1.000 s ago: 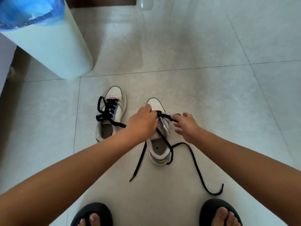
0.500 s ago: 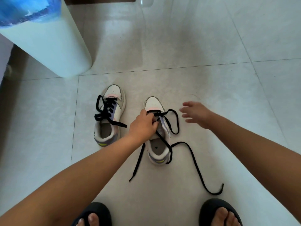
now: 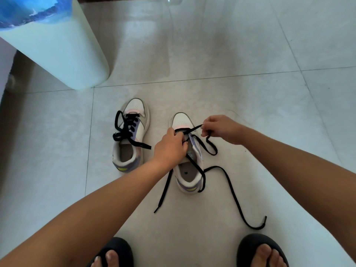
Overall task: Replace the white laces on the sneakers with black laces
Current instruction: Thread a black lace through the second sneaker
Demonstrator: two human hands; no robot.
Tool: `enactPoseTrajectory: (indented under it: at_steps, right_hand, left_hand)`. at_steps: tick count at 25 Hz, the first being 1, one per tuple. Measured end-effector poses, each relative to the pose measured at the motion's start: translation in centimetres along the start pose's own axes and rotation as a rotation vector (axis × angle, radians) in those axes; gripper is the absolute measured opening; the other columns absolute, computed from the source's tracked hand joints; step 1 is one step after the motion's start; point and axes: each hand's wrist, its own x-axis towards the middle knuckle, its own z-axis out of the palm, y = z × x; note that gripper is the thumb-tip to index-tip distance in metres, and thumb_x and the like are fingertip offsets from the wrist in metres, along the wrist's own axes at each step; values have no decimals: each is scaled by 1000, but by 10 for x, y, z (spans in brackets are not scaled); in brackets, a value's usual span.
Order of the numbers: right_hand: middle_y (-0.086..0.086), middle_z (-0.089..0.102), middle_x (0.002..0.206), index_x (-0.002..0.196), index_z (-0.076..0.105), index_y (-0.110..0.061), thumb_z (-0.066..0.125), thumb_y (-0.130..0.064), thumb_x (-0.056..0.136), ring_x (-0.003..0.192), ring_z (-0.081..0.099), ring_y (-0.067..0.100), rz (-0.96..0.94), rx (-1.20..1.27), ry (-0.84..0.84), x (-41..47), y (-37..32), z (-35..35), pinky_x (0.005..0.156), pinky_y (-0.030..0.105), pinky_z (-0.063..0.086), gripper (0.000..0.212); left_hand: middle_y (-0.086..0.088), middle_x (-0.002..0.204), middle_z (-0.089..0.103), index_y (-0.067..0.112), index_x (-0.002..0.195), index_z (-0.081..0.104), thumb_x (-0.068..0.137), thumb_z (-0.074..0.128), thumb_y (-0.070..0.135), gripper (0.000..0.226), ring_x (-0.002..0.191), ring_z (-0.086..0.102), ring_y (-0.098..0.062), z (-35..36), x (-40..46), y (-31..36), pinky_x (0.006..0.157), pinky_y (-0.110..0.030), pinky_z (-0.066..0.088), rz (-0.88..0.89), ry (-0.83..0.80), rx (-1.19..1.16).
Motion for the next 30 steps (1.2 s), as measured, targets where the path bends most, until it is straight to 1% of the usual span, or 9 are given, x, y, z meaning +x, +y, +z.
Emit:
enactPoseTrajectory:
  at_steps: [2, 5, 7, 9, 12, 16, 19, 26, 30]
  right_hand:
    - [-1, 51, 58, 85, 55, -11, 51, -10, 94, 66, 57, 15, 150, 309, -151, -7, -7, -18, 87, 34, 43, 10]
    - [-2, 41, 50, 88, 54, -6, 50, -23, 96, 61, 49, 17, 300, 208, -251, -22, -15, -51, 82, 34, 46, 19]
    - [-1, 42, 51, 74, 53, -12, 55, -35, 89, 65, 51, 19, 324, 154, -201, -29, -15, -69, 87, 36, 45, 28]
    - [-1, 50, 59, 60, 48, -18, 55, -41, 85, 76, 57, 18, 242, 428, -85, -30, -11, -78, 95, 40, 42, 35]
    - [-1, 54, 64, 51, 47, -21, 53, -38, 90, 79, 61, 16, 154, 806, 6, -24, -1, -67, 94, 41, 46, 44]
    - [0, 42, 53, 44, 43, -16, 49, -33, 93, 59, 51, 16, 154, 1196, 144, -17, 8, -46, 85, 38, 53, 52]
    - [1, 39, 50, 48, 40, -15, 50, -33, 93, 56, 46, 16, 183, 1313, 221, -17, 11, -40, 86, 40, 51, 50]
    - [3, 50, 76, 81, 46, -16, 62, -8, 86, 72, 51, 14, 168, 855, 230, -34, 16, -3, 79, 41, 52, 19]
    - [0, 42, 110, 121, 30, -18, 82, -22, 70, 101, 48, 14, 123, 149, 291, -51, 21, 23, 88, 31, 43, 72]
  left_hand:
    - [-10, 118, 43, 11, 115, 52, 97, 40, 32, 30, 101, 52, -27, 0, -1, 1, 69, -33, 38, -16, 6, 17]
    - [-10, 118, 44, 10, 117, 50, 99, 36, 35, 33, 101, 51, -27, 2, -3, 2, 70, -34, 38, -40, 10, 42]
    - [-12, 118, 44, 8, 118, 47, 100, 31, 38, 38, 104, 48, -28, 3, -4, 1, 77, -36, 40, -32, 24, 82]
    - [-13, 121, 42, 8, 118, 48, 102, 26, 39, 41, 111, 41, -29, 2, -3, 0, 88, -37, 37, -60, -19, 32]
    - [-9, 117, 35, 13, 103, 55, 99, 33, 34, 30, 112, 35, -25, -6, 3, 2, 95, -36, 33, -254, -145, -339]
    - [-5, 77, 39, 16, 64, 40, 89, 44, 17, 25, 62, 34, -18, -14, 4, -6, 55, -29, 27, -425, -113, -874]
    - [-2, 60, 29, 18, 59, 30, 86, 44, 11, 30, 57, 24, -16, -18, 1, -11, 57, -30, 19, -464, -78, -1053]
    - [2, 59, 43, 14, 64, 44, 89, 55, 22, 29, 54, 38, -12, -13, -10, 11, 52, -27, 31, -307, 11, -704]
    - [-6, 69, 60, 8, 72, 59, 87, 58, 21, 20, 66, 52, -20, -7, -5, 23, 64, -30, 43, -347, 24, -786]
